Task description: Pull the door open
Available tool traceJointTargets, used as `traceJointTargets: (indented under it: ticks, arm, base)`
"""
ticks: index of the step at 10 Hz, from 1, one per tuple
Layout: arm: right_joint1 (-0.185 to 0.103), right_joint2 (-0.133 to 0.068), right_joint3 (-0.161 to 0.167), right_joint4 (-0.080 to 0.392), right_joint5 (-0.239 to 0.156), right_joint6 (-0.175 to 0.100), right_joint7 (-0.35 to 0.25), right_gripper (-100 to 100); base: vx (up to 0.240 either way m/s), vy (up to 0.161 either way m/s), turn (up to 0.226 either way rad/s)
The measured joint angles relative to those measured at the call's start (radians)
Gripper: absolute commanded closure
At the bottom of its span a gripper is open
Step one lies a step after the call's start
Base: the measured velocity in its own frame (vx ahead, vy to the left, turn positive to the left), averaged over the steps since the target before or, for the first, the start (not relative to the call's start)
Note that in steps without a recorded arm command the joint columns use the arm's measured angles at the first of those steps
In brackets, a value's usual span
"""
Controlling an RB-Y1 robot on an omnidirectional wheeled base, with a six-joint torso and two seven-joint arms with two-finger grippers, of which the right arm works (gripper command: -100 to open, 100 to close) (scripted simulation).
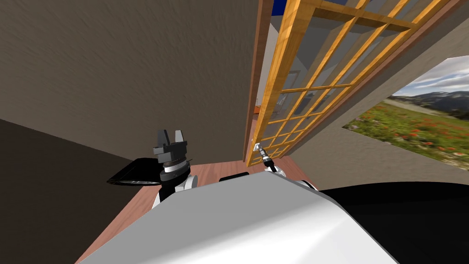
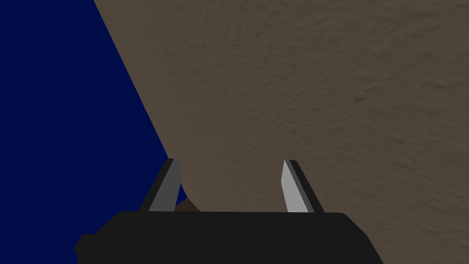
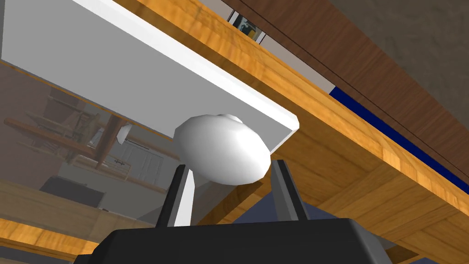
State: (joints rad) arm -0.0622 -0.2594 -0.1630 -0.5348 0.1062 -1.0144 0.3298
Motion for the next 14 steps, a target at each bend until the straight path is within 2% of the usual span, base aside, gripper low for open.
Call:
traceJointTargets:
  ticks: [2, 3, 4, 5, 7, 9, 10, 12, 14]
  arm:
    - [0.016, -0.004, 0.002, -0.025, -0.024, 0.013, -0.056, 100]
    - [0.006, -0.003, 0.003, -0.008, -0.032, 0.007, -0.075, 100]
    - [0.015, -0.002, 0.005, -0.019, -0.042, 0.011, -0.100, 100]
    - [0.006, -0.002, 0.006, -0.006, -0.048, 0.011, -0.118, 100]
    - [0.011, -0.007, 0.008, -0.006, -0.074, 0.013, -0.171, 100]
    - [0.017, -0.003, 0.010, -0.022, -0.092, 0.024, -0.215, 100]
    - [0.006, -0.007, 0.011, 0.003, -0.098, 0.013, -0.237, 100]
    - [0.001, -0.009, 0.013, 0.016, -0.115, 0.007, -0.280, 100]
    - [0.023, -0.007, 0.016, -0.024, -0.132, 0.029, -0.323, 100]
  base:
    - [-0.060, -0.032, 0.099]
    - [-0.037, -0.029, 0.085]
    - [-0.022, -0.020, 0.054]
    - [-0.032, -0.018, 0.127]
    - [-0.047, -0.034, 0.098]
    - [-0.036, -0.017, 0.078]
    - [-0.037, -0.026, 0.106]
    - [-0.028, -0.018, 0.058]
    - [-0.039, -0.020, 0.086]
